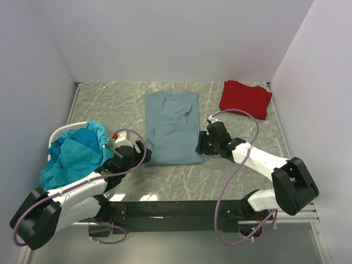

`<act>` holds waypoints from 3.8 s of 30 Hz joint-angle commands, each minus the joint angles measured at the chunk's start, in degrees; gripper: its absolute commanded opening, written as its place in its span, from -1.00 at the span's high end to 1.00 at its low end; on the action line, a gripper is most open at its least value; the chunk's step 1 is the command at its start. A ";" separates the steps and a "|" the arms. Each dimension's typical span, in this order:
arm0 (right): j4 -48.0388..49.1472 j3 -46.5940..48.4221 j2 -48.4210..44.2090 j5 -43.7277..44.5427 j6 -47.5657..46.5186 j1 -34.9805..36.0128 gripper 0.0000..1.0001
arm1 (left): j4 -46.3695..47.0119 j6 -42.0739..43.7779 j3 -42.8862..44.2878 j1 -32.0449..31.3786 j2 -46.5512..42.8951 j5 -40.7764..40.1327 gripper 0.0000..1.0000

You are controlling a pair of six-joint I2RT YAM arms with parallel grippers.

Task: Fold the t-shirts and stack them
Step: Fold the tshirt

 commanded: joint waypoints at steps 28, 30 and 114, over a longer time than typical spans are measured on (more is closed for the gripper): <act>5.07 -8.10 1.01 -4.76 2.49 1.69 0.17 | -2.13 -0.52 3.06 -1.28 9.78 2.62 -0.58; 5.25 -8.19 1.36 -5.28 2.58 1.69 0.29 | -1.60 -0.61 3.06 -1.37 10.57 2.80 -0.54; 3.84 -8.37 1.36 -3.88 3.28 1.87 1.00 | -28.58 -23.55 6.31 -18.16 6.96 -18.83 0.31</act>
